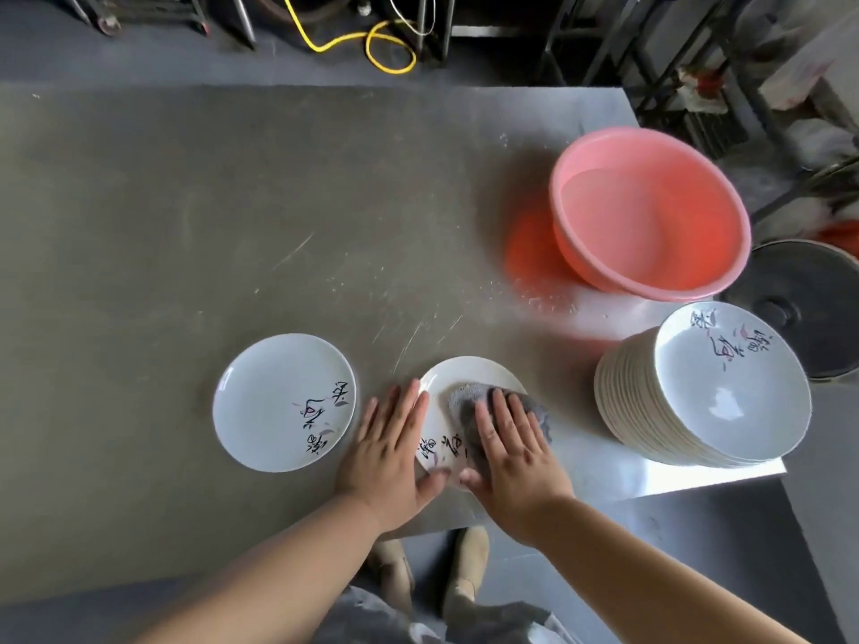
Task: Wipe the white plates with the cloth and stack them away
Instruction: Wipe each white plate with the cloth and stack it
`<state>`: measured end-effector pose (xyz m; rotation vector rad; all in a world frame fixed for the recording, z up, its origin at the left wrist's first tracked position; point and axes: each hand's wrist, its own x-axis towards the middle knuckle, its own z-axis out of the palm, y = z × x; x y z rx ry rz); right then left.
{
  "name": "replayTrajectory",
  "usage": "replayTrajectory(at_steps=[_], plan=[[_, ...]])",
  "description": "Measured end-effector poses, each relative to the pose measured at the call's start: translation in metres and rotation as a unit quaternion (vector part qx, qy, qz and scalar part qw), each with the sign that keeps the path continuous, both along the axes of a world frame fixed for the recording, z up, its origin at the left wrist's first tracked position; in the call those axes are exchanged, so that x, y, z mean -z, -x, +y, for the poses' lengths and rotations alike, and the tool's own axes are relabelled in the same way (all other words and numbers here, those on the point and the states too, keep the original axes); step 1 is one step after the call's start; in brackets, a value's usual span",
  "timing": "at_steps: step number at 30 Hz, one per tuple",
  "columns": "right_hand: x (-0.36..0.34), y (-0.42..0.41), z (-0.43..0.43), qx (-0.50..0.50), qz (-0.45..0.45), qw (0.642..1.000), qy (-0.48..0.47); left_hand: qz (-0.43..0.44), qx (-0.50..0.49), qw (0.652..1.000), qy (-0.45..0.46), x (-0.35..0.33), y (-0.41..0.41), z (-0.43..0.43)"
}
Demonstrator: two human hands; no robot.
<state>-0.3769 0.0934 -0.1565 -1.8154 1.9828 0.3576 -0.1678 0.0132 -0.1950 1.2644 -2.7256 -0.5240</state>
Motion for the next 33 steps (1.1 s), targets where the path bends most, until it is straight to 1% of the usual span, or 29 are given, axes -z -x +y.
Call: replayTrajectory(at_steps=[3,5,7,9,11,13,15,17,19,22,23,25,27,29,31,33], plan=[[0.001,0.01,-0.012,0.001,0.023,1.0,-0.014,0.004,-0.005,1.0,0.0,0.002,-0.001,-0.001],[0.001,0.005,-0.027,0.0,0.015,1.0,-0.011,-0.001,-0.012,1.0,-0.001,0.002,0.0,0.0],[0.002,-0.005,-0.039,-0.023,-0.007,1.0,-0.014,-0.011,-0.016,1.0,-0.002,0.001,0.0,0.0],[0.0,-0.011,-0.043,-0.07,-0.04,0.997,-0.018,-0.011,-0.017,1.0,-0.005,0.001,0.0,0.0],[-0.003,-0.009,-0.034,-0.153,-0.058,0.986,-0.027,-0.019,-0.015,1.0,-0.006,0.002,0.0,-0.001],[-0.006,0.003,-0.015,-0.226,-0.067,0.971,-0.039,-0.032,-0.017,0.999,-0.001,0.002,-0.001,0.0],[-0.011,0.025,0.002,-0.264,-0.052,0.963,-0.022,-0.031,-0.022,0.999,0.007,0.003,-0.001,0.001],[-0.019,0.049,0.008,-0.256,-0.008,0.966,0.007,-0.031,-0.023,0.999,0.01,0.004,0.001,0.001],[-0.022,0.064,-0.001,-0.208,0.028,0.978,-0.008,-0.036,-0.023,0.999,0.015,0.005,0.001,0.001],[-0.014,0.057,-0.03,-0.119,0.024,0.993,-0.012,-0.047,-0.017,0.998,0.023,0.007,0.0,0.001],[-0.009,0.049,-0.04,-0.109,0.019,0.994,-0.006,-0.05,-0.015,0.998,0.025,0.008,0.0,0.001],[-0.001,0.029,-0.051,-0.122,0.005,0.992,-0.006,-0.054,-0.011,0.998,0.03,0.008,0.001,0.001],[0.002,0.012,-0.05,-0.162,-0.021,0.986,-0.016,-0.054,-0.012,0.998,0.032,0.007,0.001,0.002],[0.001,0.007,-0.037,-0.234,-0.041,0.971,-0.023,-0.061,-0.01,0.998,0.03,0.007,0.0,0.001],[-0.003,0.017,-0.02,-0.309,-0.052,0.949,-0.038,-0.068,-0.009,0.997,0.03,0.007,0.0,0.001],[-0.009,0.04,-0.007,-0.344,-0.067,0.935,-0.046,-0.071,-0.011,0.997,0.028,0.008,-0.001,0.0]])
